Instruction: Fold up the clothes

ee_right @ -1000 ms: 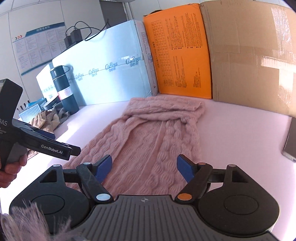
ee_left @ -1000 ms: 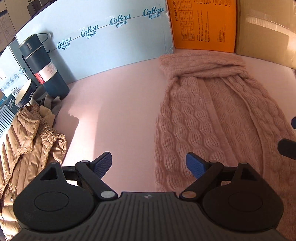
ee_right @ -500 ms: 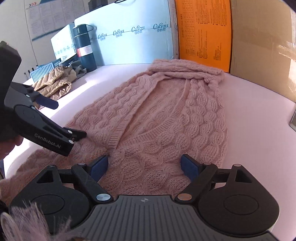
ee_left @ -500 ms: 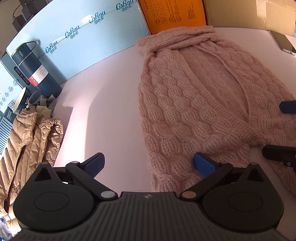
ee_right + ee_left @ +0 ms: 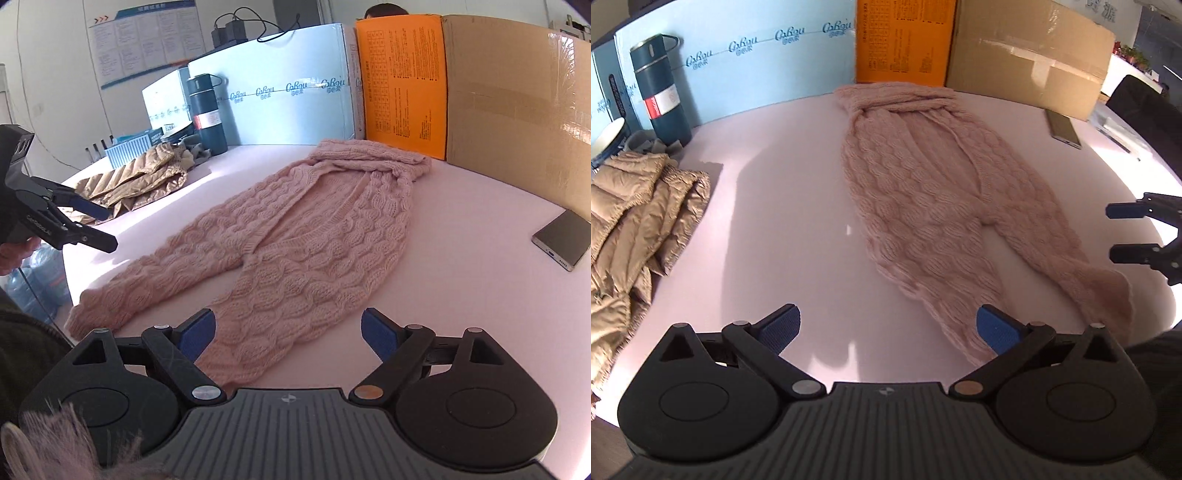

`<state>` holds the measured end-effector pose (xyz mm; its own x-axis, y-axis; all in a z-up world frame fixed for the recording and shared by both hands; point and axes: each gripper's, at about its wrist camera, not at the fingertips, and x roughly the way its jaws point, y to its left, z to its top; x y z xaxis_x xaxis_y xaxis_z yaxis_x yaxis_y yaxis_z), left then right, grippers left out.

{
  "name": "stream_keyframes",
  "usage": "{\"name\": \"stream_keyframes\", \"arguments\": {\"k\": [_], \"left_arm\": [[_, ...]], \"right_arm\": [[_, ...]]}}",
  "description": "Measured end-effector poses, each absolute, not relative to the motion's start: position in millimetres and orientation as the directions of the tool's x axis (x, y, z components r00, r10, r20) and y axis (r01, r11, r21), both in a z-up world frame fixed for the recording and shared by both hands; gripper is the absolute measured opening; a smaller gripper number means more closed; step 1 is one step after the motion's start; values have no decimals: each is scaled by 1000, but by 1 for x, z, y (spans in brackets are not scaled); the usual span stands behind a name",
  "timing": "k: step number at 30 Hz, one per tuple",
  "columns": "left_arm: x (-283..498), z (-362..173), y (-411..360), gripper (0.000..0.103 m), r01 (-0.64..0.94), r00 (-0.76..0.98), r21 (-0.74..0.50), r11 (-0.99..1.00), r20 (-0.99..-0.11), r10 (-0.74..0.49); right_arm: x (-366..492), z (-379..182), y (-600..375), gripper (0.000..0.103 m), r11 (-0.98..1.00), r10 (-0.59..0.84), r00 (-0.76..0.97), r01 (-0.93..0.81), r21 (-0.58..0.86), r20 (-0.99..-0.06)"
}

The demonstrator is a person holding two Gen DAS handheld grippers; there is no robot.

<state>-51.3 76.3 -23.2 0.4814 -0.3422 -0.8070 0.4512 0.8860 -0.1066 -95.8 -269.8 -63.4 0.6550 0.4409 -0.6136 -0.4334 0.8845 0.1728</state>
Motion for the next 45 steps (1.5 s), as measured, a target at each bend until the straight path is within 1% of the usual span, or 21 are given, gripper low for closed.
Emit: {"name": "stream_keyframes", "arguments": {"k": [4, 7, 10, 12, 13, 14, 15, 16, 17, 22, 25, 31, 36, 37, 39, 40, 41, 42, 43, 44, 45], "left_arm": [[-82, -29, 61, 103, 479, 371, -217, 851, -828, -420], [-91, -37, 50, 102, 451, 346, -240, 859, -841, -416], [-93, -45, 36, 92, 435, 331, -234, 870, -857, -396], [-97, -48, 25, 72, 451, 320, -203, 869, -872, -370], [-100, -49, 22, 67, 467, 323, -194, 863, -871, -370], [-104, -49, 19, 48, 481, 327, -184, 857, -869, -370], [-107, -48, 18, 24, 488, 344, -175, 855, -862, -373], [-107, -45, 18, 14, 490, 355, -171, 855, -856, -375], [-106, -42, 18, 12, 493, 367, -167, 854, -850, -378], [-104, -27, 20, 10, 504, 424, -147, 851, -816, -392], [-89, -7, 20, 10, 502, 469, -161, 850, -774, -425], [-39, 21, 26, 10, 471, 524, -238, 850, -700, -486], [-4, 34, 37, 10, 430, 558, -280, 858, -665, -497], [1, 36, 38, 10, 431, 561, -283, 857, -660, -500], [10, 43, 39, 10, 445, 566, -276, 852, -650, -506], [15, 46, 40, 10, 452, 569, -273, 849, -645, -510], [20, 49, 40, 10, 460, 571, -269, 846, -641, -514], [26, 51, 39, 10, 469, 570, -267, 842, -637, -519], [31, 52, 39, 10, 479, 570, -263, 837, -632, -525], [37, 54, 37, 10, 489, 568, -260, 833, -629, -530], [45, 55, 35, 10, 500, 567, -256, 828, -626, -536]], "right_arm": [[-119, -61, -276, 88, 868, 449, 638, -478, 134, -625], [-128, -62, -280, 89, 842, 460, 610, -530, 99, -645], [-131, -64, -281, 89, 814, 473, 581, -577, 75, -662], [-131, -66, -279, 89, 803, 477, 572, -592, 67, -667], [-130, -66, -279, 89, 797, 483, 568, -600, 67, -667], [-129, -66, -279, 89, 791, 490, 565, -607, 67, -664], [-129, -66, -279, 89, 783, 500, 562, -618, 67, -659], [-128, -66, -278, 89, 775, 509, 558, -628, 67, -655], [-128, -67, -277, 89, 767, 518, 554, -638, 67, -651], [-124, -69, -272, 89, 716, 552, 533, -697, 38, -641], [-115, -67, -265, 89, 696, 568, 542, -718, 10, -619], [-77, -59, -235, 89, 671, 616, 554, -742, 4, -559], [-45, -53, -211, 91, 649, 654, 561, -761, -4, -507], [-39, -52, -205, 87, 644, 661, 561, -765, -6, -498], [-23, -60, -185, 78, 616, 656, 537, -787, -35, -531], [-15, -64, -175, 69, 601, 652, 525, -797, -48, -547], [-12, -66, -170, 64, 591, 650, 518, -804, -58, -557], [-6, -70, -163, 62, 584, 645, 510, -809, -63, -569], [2, -74, -159, 55, 582, 643, 499, -811, -53, -581], [11, -76, -159, 40, 591, 647, 479, -807, -7, -593], [21, -79, -159, 31, 599, 652, 458, -800, 40, -605]]}}
